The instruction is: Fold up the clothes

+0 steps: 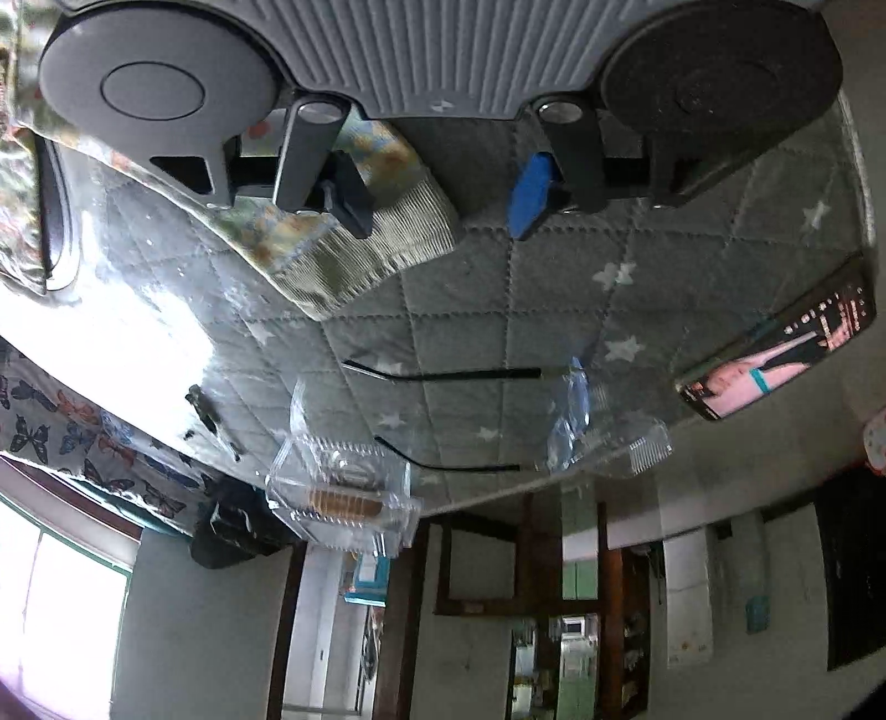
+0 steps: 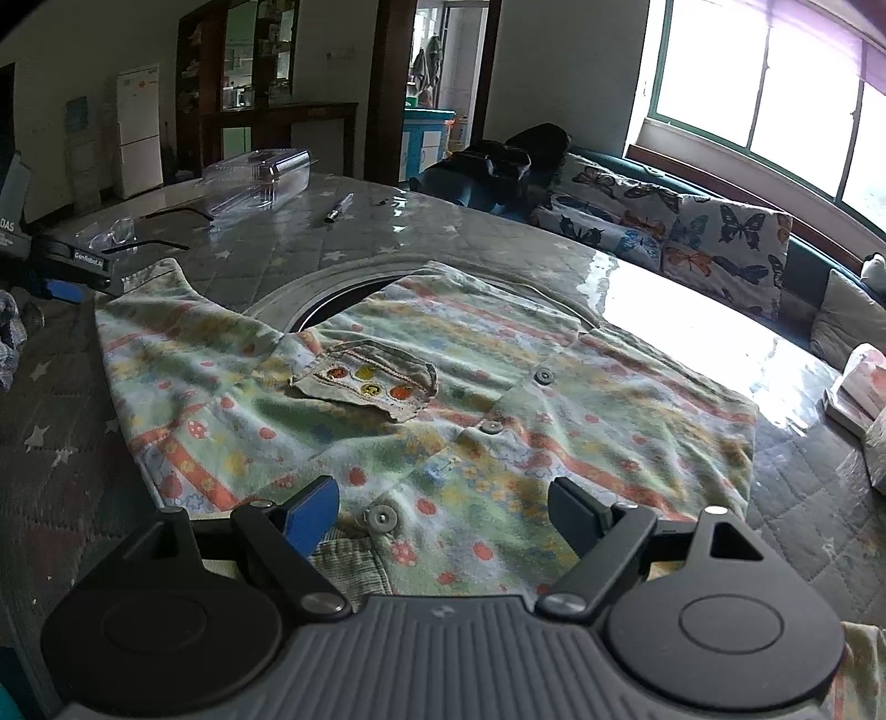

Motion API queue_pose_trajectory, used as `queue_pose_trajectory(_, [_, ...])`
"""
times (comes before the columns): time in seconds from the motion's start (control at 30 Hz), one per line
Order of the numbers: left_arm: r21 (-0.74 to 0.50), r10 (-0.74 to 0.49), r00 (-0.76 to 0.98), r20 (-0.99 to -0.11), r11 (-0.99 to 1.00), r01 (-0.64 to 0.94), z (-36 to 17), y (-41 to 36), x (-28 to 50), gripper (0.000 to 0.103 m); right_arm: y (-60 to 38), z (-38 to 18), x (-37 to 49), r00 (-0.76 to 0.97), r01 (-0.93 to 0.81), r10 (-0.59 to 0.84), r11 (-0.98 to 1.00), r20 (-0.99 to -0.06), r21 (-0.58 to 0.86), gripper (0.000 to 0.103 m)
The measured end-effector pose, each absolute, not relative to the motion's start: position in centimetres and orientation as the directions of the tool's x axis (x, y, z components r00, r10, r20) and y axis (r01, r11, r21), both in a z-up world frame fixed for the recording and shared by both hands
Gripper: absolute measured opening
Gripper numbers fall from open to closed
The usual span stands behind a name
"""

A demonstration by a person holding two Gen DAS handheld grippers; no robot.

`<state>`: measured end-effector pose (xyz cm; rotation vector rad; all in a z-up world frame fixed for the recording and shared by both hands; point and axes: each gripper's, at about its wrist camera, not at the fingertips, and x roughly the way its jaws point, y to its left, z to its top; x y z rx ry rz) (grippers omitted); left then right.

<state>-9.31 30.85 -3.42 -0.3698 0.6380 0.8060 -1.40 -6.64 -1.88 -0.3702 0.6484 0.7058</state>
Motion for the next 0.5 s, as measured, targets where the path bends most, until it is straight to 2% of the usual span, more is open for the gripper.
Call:
queue_pose_trajectory(0.07, [-0.082, 0.538, 0.537, -0.65, 0.653, -0.753, -3.4, 30.9, -9.4, 0.039, -6.7, -1.8, -1.5, 0.583, -0.693, 0.475, 0.714, -0.659, -0.099, 0.085])
queue_pose_trajectory(0.13, [-0.107, 0.522, 0.552, -0.65, 0.656, -0.747, -3.3, 30.9, -9.4, 0.02, -6.8, -1.7, -1.5, 0.588, -0.687, 0.472, 0.72, -0.657, -0.098, 0.085])
queue_pose_trajectory(0.2, [-0.137, 0.507, 0.568, -0.648, 0.655, -0.743, -3.0, 30.9, -9.4, 0.014, -6.8, -1.6, -1.6, 0.591, -0.686, 0.472, 0.721, -0.654, -0.098, 0.085])
queue_pose_trajectory(0.5, [-0.236, 0.407, 0.699, -0.588, 0.741, -0.629, 0.2, 27.0, -9.3, 0.01, -8.0, -0.7, -1.6, 0.609, -0.669, 0.481, 0.739, -0.631, -0.083, 0.085])
